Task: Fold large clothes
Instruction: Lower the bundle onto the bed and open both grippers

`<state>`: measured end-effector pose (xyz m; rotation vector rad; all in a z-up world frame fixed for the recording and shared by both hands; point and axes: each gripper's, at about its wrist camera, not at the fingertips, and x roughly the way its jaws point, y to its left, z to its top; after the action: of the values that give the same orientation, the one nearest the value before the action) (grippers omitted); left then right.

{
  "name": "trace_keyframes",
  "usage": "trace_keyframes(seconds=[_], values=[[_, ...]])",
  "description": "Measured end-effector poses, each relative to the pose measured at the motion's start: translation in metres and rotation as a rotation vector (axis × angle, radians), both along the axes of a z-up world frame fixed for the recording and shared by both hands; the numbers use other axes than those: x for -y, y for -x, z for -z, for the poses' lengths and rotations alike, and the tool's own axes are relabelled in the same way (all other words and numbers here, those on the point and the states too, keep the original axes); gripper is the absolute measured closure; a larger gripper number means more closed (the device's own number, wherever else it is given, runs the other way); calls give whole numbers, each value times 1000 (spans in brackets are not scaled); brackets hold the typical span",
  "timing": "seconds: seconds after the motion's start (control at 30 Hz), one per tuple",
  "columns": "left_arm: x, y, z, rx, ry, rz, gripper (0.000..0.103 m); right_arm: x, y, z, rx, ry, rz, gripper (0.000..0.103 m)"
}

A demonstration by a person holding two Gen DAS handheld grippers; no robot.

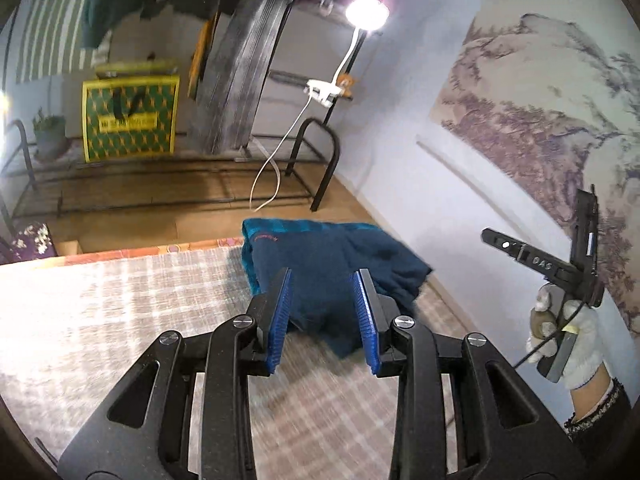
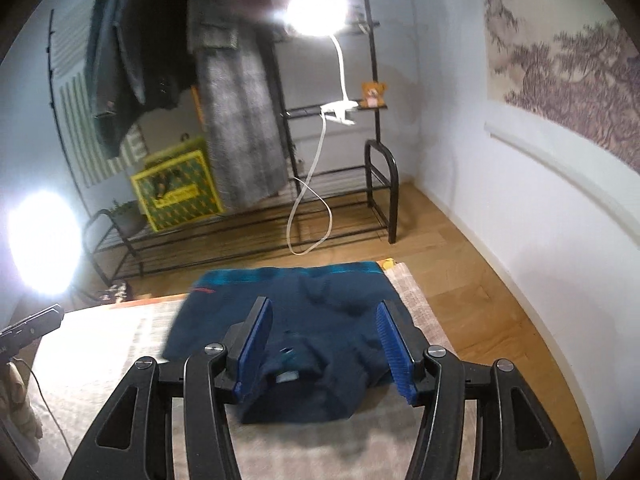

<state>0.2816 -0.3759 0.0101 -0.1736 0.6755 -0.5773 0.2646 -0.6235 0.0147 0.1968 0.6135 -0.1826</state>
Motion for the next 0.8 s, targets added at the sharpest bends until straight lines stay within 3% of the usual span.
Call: trace_keyframes(seconds=[0.33,0.6,0.8], values=[[-33,137,-103,185,-24,18,72,-71,107,-83,108,71,-42,47],[-77,228,-164,292,-20,29,72,-117,195,-139,188,97,-65,47],[-112,276,-196,335,-7,23,72,-144,243,-160,232,107,-81,42]])
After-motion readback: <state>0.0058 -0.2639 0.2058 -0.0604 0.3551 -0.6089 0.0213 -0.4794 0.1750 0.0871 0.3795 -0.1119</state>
